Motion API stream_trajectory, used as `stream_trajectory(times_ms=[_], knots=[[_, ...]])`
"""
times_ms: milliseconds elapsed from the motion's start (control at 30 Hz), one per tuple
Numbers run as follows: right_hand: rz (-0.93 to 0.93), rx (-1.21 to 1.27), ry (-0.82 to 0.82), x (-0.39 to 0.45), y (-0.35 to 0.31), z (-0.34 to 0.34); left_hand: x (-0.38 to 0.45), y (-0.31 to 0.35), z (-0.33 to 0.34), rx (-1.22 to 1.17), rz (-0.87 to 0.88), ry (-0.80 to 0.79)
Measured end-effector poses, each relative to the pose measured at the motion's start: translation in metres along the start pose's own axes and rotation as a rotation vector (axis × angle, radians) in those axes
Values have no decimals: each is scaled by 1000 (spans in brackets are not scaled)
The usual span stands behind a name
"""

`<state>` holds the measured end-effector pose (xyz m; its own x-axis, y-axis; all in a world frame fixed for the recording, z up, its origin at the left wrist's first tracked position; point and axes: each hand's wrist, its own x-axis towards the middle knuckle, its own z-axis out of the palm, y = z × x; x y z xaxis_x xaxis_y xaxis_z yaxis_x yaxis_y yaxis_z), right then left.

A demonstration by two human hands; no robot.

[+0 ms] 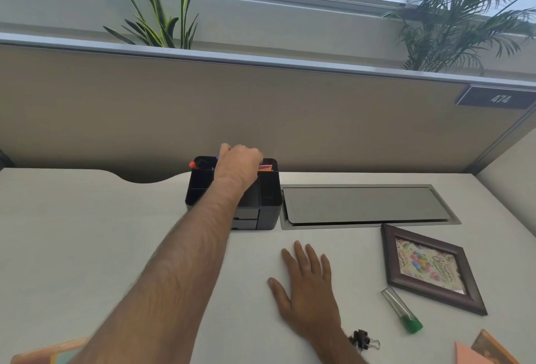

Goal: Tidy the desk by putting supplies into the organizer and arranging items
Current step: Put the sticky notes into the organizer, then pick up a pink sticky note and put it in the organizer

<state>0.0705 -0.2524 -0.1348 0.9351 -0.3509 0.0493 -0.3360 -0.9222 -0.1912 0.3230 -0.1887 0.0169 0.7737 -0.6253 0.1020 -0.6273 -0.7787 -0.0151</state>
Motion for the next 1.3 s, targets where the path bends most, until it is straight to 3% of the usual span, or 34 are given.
stream_trajectory(times_ms=[333,400,533,600,800,967,1100,1300], knots=[[2,5,12,-1,-1,-4,-18,-2,-2,-126,58,-107],[6,9,-5,-2,-2,-5,-28,-2,-2,-195,72,-28],[20,17,-34,-2,-4,-9,-70,6,11,-317,154,340],[18,15,-43,-3,-4,-11,-98,14,27,-369,200,401],[4,41,-83,-2,-3,-16,-171,32,83,-396,168,268],[-5,84,-178,2,4,-35,-193,30,115,-248,29,-20],[15,246,-53,-8,17,-54,-201,24,136,-203,23,-69],[264,434,200,-55,80,-90,-206,23,140,-237,27,-16]])
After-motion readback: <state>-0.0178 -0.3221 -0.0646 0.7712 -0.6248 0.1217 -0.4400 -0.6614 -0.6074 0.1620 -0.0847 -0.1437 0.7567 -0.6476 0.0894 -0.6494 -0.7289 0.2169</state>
